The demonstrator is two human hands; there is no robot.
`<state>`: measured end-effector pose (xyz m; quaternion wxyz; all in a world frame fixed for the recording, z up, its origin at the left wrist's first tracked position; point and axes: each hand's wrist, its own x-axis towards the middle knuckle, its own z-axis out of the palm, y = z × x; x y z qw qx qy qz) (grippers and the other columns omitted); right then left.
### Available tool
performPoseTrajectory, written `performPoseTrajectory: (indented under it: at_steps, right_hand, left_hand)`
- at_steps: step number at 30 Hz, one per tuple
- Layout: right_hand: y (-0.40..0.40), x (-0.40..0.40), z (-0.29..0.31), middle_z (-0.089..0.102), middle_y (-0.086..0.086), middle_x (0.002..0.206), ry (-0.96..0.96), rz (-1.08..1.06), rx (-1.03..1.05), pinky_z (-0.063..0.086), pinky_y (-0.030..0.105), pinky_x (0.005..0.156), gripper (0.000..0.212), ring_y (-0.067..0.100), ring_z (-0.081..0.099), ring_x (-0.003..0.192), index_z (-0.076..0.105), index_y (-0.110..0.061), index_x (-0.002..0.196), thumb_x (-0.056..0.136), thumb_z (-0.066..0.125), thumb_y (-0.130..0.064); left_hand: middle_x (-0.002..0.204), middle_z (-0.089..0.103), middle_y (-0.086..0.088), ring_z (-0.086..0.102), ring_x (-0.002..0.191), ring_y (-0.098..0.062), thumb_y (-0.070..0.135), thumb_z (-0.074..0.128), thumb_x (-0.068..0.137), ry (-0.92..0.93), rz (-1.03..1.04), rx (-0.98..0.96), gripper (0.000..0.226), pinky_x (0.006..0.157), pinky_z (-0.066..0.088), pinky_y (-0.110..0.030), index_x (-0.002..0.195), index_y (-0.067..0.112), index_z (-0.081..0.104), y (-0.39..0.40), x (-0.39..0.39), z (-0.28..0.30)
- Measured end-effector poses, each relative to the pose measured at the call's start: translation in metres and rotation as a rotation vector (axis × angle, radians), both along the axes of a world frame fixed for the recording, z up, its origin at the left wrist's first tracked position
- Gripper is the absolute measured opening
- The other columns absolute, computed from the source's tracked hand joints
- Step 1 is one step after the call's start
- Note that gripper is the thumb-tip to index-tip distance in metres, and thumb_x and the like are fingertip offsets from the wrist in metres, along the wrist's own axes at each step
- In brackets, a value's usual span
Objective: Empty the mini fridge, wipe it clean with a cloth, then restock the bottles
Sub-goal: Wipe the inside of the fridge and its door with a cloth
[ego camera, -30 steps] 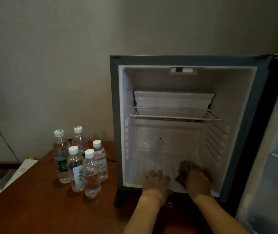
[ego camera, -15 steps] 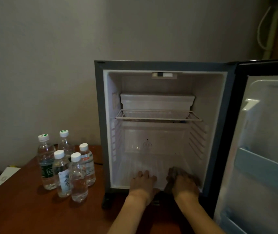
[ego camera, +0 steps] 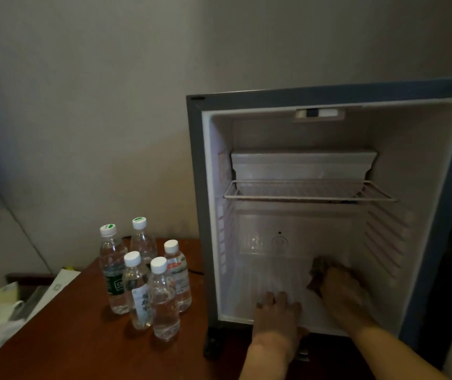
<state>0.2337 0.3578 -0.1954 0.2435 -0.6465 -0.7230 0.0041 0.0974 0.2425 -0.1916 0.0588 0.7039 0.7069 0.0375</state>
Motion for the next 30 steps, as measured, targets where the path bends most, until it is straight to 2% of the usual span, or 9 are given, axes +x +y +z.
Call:
performPoseTrajectory:
  at_steps: [6,11,13,16,18,21,24,27,30]
  right_hand:
    - [-0.018,0.011,-0.007,0.068,0.003,0.118,0.050,0.081,0.002,0.047,0.025,0.090,0.038,0.020,0.064,0.104,0.067,-0.018,0.116,0.092,0.062,-0.047]
    - [-0.046,0.021,-0.022,0.058,0.000,0.133,0.055,0.078,-0.155,0.042,0.030,0.106,0.050,0.017,0.055,0.119,0.062,-0.025,0.128,0.090,0.057,-0.057]
    - [-0.059,0.028,-0.025,0.055,0.001,0.137,0.016,0.010,-0.162,0.043,0.037,0.105,0.042,0.019,0.053,0.122,0.059,-0.027,0.129,0.093,0.055,-0.048]
    - [-0.083,0.036,-0.031,0.056,0.006,0.131,0.038,-0.014,-0.093,0.041,0.034,0.099,0.029,0.023,0.051,0.120,0.060,-0.021,0.125,0.101,0.044,-0.026]
    - [-0.089,0.039,-0.038,0.056,0.007,0.128,0.034,0.016,-0.043,0.040,0.033,0.096,0.029,0.024,0.051,0.118,0.061,-0.018,0.123,0.102,0.042,-0.022]
    - [-0.079,0.036,-0.031,0.054,0.005,0.136,0.009,0.008,-0.104,0.039,0.029,0.106,0.033,0.020,0.051,0.124,0.057,-0.018,0.131,0.102,0.042,-0.018]
    - [-0.066,0.030,-0.020,0.052,0.007,0.141,0.015,-0.038,-0.140,0.042,0.035,0.107,0.040,0.024,0.051,0.126,0.049,-0.015,0.139,0.100,0.045,-0.017]
    - [-0.057,0.022,-0.012,0.058,0.008,0.132,-0.013,-0.042,-0.155,0.046,0.037,0.101,0.033,0.024,0.057,0.117,0.056,-0.012,0.131,0.100,0.050,-0.023]
    - [-0.041,0.017,-0.009,0.065,0.008,0.120,0.012,0.013,-0.081,0.049,0.031,0.094,0.024,0.022,0.062,0.106,0.064,-0.011,0.115,0.098,0.055,-0.025]
  left_hand:
    - [0.145,0.034,-0.014,0.029,0.136,-0.040,0.045,0.055,0.099,0.012,0.002,-0.043,0.052,0.108,0.034,-0.055,0.146,0.024,0.043,-0.003,0.002,0.008]
    - [0.147,0.036,-0.012,0.032,0.136,-0.037,0.047,0.052,0.100,0.031,0.002,-0.034,0.053,0.110,0.036,-0.050,0.148,0.026,0.042,-0.006,0.003,0.007]
    - [0.146,0.038,-0.011,0.034,0.134,-0.036,0.048,0.051,0.100,0.050,0.009,-0.025,0.053,0.110,0.037,-0.048,0.147,0.027,0.042,-0.006,0.003,0.007]
    - [0.145,0.038,-0.010,0.035,0.134,-0.034,0.050,0.050,0.100,0.052,0.014,-0.013,0.053,0.110,0.037,-0.046,0.148,0.028,0.041,-0.007,0.003,0.007]
    - [0.146,0.037,-0.009,0.034,0.135,-0.033,0.050,0.049,0.101,0.052,0.011,-0.014,0.053,0.111,0.036,-0.045,0.149,0.028,0.040,-0.008,0.004,0.008]
    - [0.146,0.037,-0.008,0.034,0.135,-0.032,0.050,0.048,0.102,0.061,0.013,-0.018,0.053,0.110,0.037,-0.045,0.149,0.028,0.039,-0.010,0.004,0.009]
    - [0.144,0.038,-0.007,0.035,0.133,-0.031,0.051,0.048,0.101,0.082,0.016,-0.010,0.052,0.107,0.039,-0.044,0.148,0.030,0.040,-0.010,0.005,0.009]
    - [0.143,0.038,-0.006,0.036,0.133,-0.031,0.052,0.047,0.101,0.084,0.020,-0.014,0.053,0.105,0.039,-0.045,0.148,0.030,0.039,-0.011,0.005,0.009]
    - [0.143,0.038,-0.007,0.034,0.134,-0.031,0.052,0.047,0.101,0.080,0.023,-0.001,0.054,0.105,0.038,-0.046,0.149,0.028,0.038,-0.013,0.005,0.010]
